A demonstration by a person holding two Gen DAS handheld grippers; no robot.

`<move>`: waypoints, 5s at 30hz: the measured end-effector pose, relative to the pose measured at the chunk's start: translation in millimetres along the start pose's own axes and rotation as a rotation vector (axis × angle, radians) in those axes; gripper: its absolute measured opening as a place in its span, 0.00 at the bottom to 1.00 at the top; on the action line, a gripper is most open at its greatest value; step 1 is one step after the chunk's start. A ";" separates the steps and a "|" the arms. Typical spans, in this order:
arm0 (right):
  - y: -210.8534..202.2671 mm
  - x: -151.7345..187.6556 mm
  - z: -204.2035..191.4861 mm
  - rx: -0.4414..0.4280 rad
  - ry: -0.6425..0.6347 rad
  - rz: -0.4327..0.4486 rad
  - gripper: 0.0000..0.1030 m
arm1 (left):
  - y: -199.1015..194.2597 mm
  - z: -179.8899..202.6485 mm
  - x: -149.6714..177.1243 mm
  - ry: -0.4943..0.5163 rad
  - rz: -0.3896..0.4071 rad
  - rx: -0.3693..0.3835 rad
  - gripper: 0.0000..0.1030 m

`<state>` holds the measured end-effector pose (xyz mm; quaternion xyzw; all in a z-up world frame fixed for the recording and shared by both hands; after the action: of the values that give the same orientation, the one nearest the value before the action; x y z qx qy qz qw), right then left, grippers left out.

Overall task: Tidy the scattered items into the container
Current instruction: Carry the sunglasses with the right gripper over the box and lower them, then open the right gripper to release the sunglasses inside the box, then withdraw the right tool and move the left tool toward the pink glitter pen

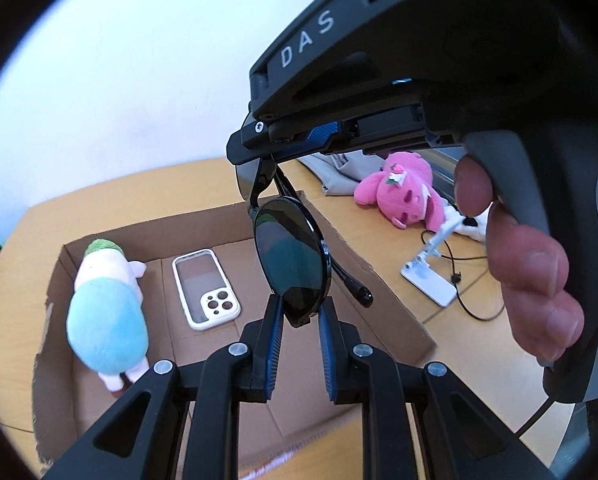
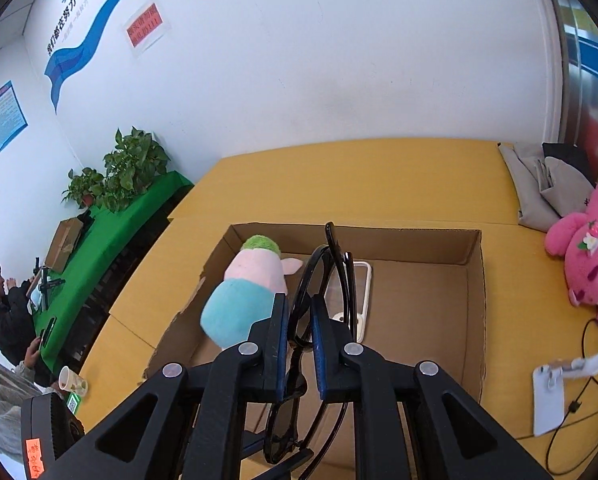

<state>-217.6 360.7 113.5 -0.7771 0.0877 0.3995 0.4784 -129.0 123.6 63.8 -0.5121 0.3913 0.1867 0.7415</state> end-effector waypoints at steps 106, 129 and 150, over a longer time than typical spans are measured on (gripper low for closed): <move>-19.9 177.6 -10.1 0.253 -0.008 0.025 1.00 | -72.9 -58.9 102.6 -0.137 0.019 -0.245 0.76; 9.0 255.6 20.0 0.199 0.094 -0.155 1.00 | 5.6 -83.6 155.9 -0.104 -0.275 -0.027 0.70; 44.9 266.2 -9.5 0.036 0.149 -0.239 1.00 | -21.9 -74.8 191.2 -0.045 -0.437 -0.101 0.37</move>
<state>-58.6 394.8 -102.3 -0.8008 0.0372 0.2791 0.5286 -23.9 23.3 -82.9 -0.6170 0.2449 0.0525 0.7461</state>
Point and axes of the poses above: each gripper's, at about its wrist camera, not at the fingertips, and y roughly the way its jaws point, z to its right, x to its underside, the point moved 1 cm from there along y, roughly the way its jaws point, and after that the axes turned 5 degrees about -y, right-handed, at the moved point
